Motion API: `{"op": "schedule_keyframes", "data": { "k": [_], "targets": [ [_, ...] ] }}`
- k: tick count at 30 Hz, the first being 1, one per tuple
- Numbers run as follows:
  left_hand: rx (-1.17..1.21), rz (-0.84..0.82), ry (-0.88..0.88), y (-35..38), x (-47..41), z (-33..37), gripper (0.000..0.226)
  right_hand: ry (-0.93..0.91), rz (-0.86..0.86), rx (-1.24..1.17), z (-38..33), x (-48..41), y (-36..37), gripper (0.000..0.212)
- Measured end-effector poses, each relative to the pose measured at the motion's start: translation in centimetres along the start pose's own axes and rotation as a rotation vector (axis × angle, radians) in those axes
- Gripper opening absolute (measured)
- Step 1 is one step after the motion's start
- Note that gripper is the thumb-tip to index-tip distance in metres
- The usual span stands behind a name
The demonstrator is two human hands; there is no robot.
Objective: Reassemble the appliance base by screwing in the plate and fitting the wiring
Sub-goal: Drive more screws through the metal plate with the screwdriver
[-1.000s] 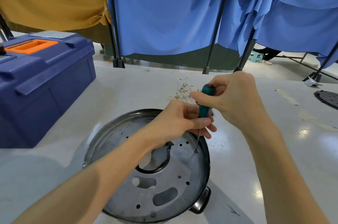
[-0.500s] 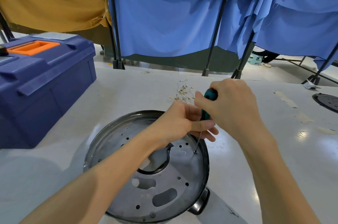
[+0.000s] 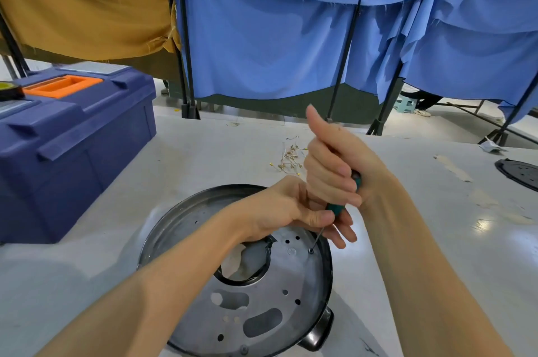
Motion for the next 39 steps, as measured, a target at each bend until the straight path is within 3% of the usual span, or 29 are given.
{"op": "schedule_keyframes", "data": {
  "k": [4,8,11,13,17,24,26,28,32,33,35,39],
  "targets": [
    [0.033,-0.023,0.026,0.1,0.1,-0.5,0.024,-0.042,-0.265,-0.186,0.7,-0.1,1.6,0.070],
    [0.094,-0.030,0.013,0.2,0.0,-0.8,0.023,0.012,-0.279,-0.139,0.8,0.3,1.2,0.075],
    [0.157,-0.032,0.010,0.2,0.0,-1.0,0.021,0.034,-0.384,-0.263,0.4,0.1,1.6,0.070],
    [0.196,-0.012,0.014,-0.1,0.2,-1.0,0.020,0.042,-0.245,-0.201,0.2,-0.5,0.5,0.067],
    [0.218,0.098,0.017,-1.6,1.1,-0.6,0.025,-0.038,0.201,0.086,-0.6,0.1,-1.7,0.065],
    [-0.239,0.303,-0.084,-1.2,0.8,1.0,0.020,-0.343,1.161,0.448,-1.8,4.4,-3.3,0.066],
    [-0.267,0.326,-0.066,-0.6,0.2,0.9,0.016,-0.375,1.300,0.567,-1.7,5.3,-2.6,0.067],
    [-0.197,0.294,-0.047,-0.6,0.1,0.9,0.012,-0.362,1.212,0.553,-1.6,5.3,-2.7,0.069],
    [-0.072,0.169,-0.044,-0.9,0.9,0.9,0.015,-0.007,0.413,0.211,-0.8,1.7,-1.5,0.070],
    [-0.068,0.147,-0.038,-0.8,0.9,1.0,0.015,0.036,0.314,0.198,-0.8,1.3,-1.0,0.070],
    [-0.044,0.140,-0.026,-0.9,1.1,1.0,0.015,0.021,0.322,0.233,-0.8,0.6,-1.1,0.069],
    [-0.034,0.188,-0.041,-1.4,1.8,0.9,0.024,-0.129,0.682,0.363,-0.6,0.3,-1.7,0.066]
  ]
}}
Point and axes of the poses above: each hand's wrist, its own x-axis away from the middle knuckle, its own y-axis out of the palm, z = x × y, the point moved 7 cm from there along -x, towards the middle knuckle, and after that the axes turned 14 degrees about -z, right-handed, at the moved point
